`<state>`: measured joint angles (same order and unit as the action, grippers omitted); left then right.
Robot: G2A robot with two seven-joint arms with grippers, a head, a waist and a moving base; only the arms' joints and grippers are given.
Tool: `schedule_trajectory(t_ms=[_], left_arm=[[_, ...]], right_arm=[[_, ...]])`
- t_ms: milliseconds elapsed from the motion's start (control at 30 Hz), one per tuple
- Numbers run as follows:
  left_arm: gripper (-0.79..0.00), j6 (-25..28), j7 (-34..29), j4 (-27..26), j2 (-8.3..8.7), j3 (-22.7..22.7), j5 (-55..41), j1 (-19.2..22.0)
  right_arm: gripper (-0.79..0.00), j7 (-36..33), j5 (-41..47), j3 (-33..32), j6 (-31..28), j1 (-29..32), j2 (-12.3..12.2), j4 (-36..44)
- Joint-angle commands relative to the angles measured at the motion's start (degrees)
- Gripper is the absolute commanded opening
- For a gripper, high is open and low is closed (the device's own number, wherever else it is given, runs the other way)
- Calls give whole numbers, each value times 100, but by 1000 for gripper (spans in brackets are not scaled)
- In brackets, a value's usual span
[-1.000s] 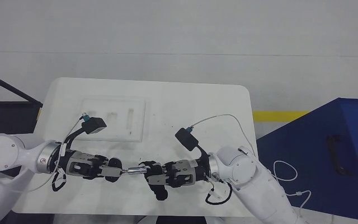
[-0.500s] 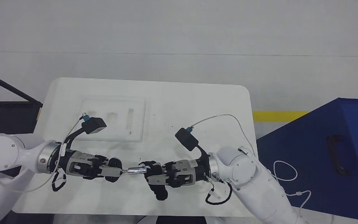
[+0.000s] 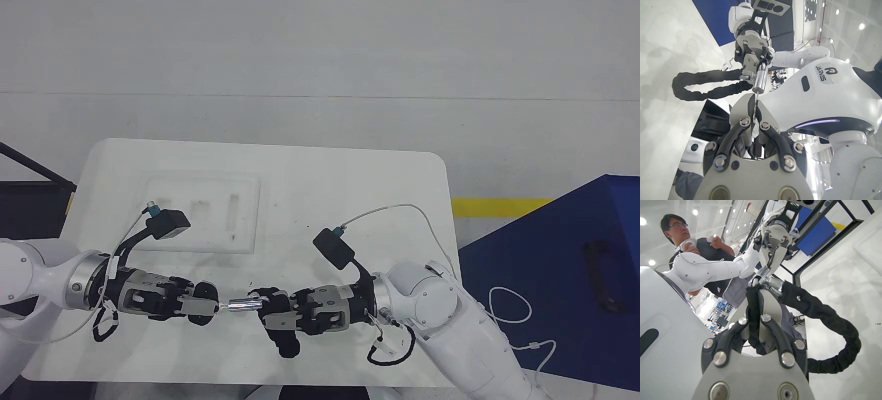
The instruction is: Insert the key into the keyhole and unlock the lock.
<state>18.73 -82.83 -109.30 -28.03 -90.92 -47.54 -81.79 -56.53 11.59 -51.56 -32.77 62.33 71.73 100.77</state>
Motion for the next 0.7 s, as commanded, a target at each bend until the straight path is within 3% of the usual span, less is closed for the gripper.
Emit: schedule_trajectory(t_ms=[0, 233, 400, 667], left_arm=[[-785, 0, 0, 0, 0, 0, 0, 0], [-785, 28, 113, -78, -9, -7, 101, 4], [-785, 477, 524, -438, -42, -241, 904, -61], [-785, 1163, 1241, -856, -121, -815, 1723, -519]], right_arm=[[-785, 0, 0, 0, 0, 0, 0, 0], [-785, 64, -16, 0, 48, 25, 0, 6], [-785, 335, -134, -65, 193, 112, -16, 87], [-785, 293, 51, -162, 197, 151, -55, 118]])
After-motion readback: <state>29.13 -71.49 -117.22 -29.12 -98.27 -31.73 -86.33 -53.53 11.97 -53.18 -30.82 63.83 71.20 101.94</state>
